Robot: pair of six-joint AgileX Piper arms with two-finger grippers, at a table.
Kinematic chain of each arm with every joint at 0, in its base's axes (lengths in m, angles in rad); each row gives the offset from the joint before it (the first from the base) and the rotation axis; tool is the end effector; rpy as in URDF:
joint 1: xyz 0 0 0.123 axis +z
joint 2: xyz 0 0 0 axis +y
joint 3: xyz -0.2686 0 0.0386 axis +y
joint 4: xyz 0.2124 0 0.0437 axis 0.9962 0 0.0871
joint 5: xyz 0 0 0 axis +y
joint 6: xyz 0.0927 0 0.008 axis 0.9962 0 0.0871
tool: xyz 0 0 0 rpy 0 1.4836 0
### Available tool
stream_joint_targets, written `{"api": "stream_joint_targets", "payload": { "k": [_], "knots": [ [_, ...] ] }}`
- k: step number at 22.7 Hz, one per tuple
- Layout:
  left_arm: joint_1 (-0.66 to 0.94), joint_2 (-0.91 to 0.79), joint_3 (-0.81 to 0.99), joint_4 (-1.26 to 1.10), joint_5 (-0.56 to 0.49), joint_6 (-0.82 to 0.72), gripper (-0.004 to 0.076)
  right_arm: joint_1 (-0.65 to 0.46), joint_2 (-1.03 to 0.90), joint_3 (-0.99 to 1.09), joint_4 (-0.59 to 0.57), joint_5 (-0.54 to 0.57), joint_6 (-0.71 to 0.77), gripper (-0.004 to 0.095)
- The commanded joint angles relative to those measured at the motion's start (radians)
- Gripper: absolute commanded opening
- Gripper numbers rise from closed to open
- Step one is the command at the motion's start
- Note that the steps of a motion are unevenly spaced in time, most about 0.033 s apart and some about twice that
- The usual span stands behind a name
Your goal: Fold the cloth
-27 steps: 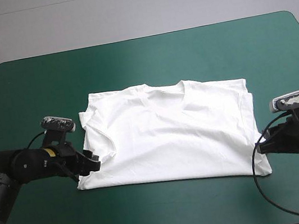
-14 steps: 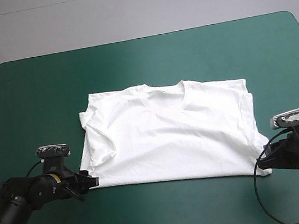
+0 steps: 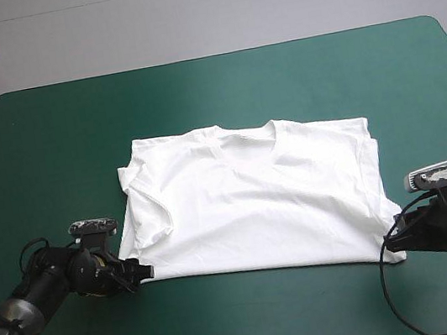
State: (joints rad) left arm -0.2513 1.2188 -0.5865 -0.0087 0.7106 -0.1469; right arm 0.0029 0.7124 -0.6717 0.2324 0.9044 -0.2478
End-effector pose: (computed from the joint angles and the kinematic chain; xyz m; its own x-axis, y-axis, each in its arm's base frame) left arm 0.1641 -0.0427 0.2097 -0.9483 0.0856 -0.3055 0.1066 0.9929 -0.0527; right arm 0.0966 0.0171 0.2943 -0.7312 -0.1028 -0.6744 -0.1989 0.9777 0.0667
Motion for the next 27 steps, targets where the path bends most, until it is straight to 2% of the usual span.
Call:
{"api": "stream_joint_targets", "payload": {
  "k": [1, 5, 6, 8, 12, 17, 27],
  "knots": [
    [-0.001, 0.025, -0.02, -0.004, -0.012, 0.008, 0.0398, -0.01, -0.002, -0.024, 0.014, -0.053, -0.011, 0.0413],
    [-0.001, 0.033, -0.02, -0.028, -0.005, 0.047, 0.0218, -0.01, -0.002, -0.024, 0.012, -0.058, -0.011, 0.0413],
    [-0.001, 0.033, -0.02, -0.048, 0.0, 0.084, 0.0128, -0.01, -0.002, -0.024, 0.012, -0.048, -0.011, 0.0413],
    [-0.001, 0.033, -0.02, -0.046, -0.003, 0.088, 0.002, -0.01, -0.002, -0.024, 0.007, -0.014, -0.006, 0.0413],
    [-0.001, 0.033, -0.02, -0.044, -0.003, 0.116, 0.0019, -0.01, -0.002, -0.001, 0.004, 0.069, 0.0, 0.0414],
    [-0.001, 0.033, -0.02, -0.044, -0.011, 0.138, 0.0019, -0.01, 0.032, 0.101, -0.002, 0.022, -0.009, 0.0414],
    [-0.001, 0.033, -0.02, -0.044, -0.018, 0.159, 0.0019, -0.007, 0.251, 0.105, 0.076, 0.018, -0.069, 0.0414]
  ]
}}
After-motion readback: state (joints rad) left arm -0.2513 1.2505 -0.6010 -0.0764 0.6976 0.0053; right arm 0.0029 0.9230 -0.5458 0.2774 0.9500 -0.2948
